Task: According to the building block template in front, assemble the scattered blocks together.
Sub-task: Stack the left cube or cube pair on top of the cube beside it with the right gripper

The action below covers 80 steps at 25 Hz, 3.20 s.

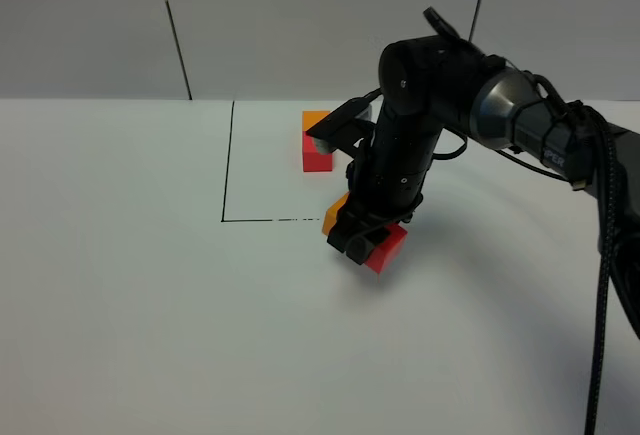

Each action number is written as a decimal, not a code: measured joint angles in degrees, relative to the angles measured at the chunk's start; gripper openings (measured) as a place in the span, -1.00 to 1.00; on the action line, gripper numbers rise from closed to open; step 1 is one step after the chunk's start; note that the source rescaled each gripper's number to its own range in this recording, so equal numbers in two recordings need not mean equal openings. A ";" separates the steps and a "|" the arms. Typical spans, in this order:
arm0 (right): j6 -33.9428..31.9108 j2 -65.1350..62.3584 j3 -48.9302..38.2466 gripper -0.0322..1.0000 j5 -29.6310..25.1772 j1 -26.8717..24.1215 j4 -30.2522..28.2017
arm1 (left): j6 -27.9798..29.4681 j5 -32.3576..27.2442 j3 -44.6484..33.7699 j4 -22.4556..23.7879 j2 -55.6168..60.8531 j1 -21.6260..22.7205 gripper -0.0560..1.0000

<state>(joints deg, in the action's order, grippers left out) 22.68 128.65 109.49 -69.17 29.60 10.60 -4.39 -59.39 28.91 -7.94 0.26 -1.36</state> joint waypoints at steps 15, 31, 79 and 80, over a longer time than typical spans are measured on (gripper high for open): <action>-28.07 -14.52 -26.50 -0.90 23.07 -3.76 1.15 | 0.00 0.00 0.00 0.00 0.00 0.00 0.80; -50.79 -14.40 -36.59 -0.90 37.63 4.60 -5.24 | 0.00 0.00 0.00 0.00 0.00 0.00 0.80; -57.88 1.17 -14.68 -0.90 17.42 10.24 -10.60 | 0.06 0.00 0.00 0.00 0.00 0.00 0.80; -57.88 1.17 -14.68 -0.90 17.42 10.24 -10.60 | 0.06 0.00 0.00 0.00 0.00 0.00 0.80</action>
<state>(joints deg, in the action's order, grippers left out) -35.21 129.81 94.81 -51.75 39.84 0.00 -4.33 -59.39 28.91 -7.94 0.26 -1.36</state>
